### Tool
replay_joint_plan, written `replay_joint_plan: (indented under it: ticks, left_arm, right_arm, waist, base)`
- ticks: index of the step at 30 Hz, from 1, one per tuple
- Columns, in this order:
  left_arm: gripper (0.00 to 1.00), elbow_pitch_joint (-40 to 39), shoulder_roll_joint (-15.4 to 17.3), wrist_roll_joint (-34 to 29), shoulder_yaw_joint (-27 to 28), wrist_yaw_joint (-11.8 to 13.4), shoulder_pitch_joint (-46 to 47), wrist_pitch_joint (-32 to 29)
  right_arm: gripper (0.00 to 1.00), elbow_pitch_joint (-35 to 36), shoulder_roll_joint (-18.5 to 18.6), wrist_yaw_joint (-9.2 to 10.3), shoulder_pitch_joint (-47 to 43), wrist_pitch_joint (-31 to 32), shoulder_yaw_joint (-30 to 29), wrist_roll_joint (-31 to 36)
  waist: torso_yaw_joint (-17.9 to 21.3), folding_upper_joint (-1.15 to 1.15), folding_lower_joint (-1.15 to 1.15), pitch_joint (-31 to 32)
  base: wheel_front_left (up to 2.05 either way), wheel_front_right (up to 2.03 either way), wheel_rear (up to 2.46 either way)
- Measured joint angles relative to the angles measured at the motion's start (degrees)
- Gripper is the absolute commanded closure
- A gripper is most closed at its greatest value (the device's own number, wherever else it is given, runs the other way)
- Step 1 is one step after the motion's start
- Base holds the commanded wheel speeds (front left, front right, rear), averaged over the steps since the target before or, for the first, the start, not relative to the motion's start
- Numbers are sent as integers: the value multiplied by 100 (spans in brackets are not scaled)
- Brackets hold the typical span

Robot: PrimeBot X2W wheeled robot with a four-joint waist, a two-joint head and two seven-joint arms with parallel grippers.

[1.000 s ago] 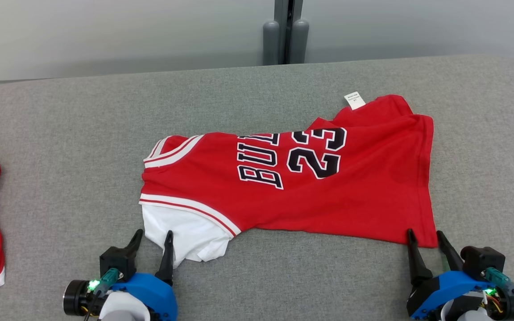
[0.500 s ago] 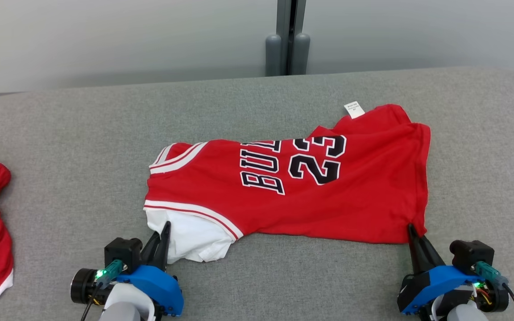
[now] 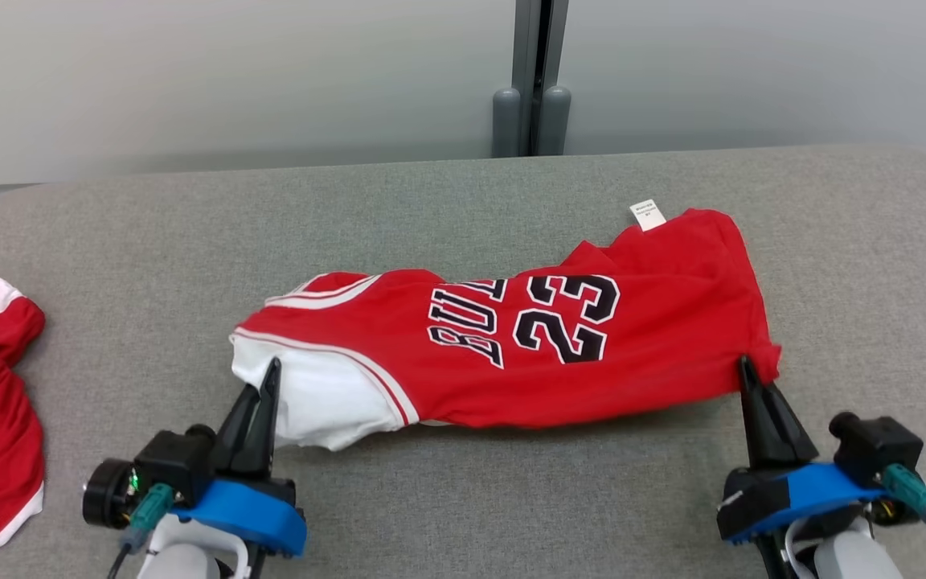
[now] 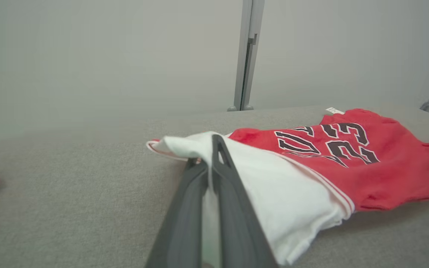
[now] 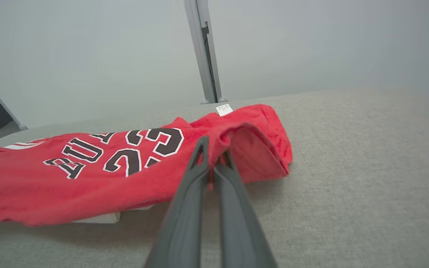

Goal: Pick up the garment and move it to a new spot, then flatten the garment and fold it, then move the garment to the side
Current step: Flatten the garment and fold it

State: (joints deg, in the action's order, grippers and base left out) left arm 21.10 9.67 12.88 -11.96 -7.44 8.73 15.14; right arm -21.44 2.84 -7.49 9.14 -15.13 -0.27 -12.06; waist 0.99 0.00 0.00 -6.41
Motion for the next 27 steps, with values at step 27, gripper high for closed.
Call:
replay_joint_plan:
  ticks: [27]
  left_arm:
    - [100, 813, 1425, 407, -1034, -1, 6708, -923]
  right_arm:
    - [100, -2373, 584, 0, 7149, 187, 467, -345]
  waist:
    - [297, 0, 3, -2198]
  base:
    - [0, 0, 0]
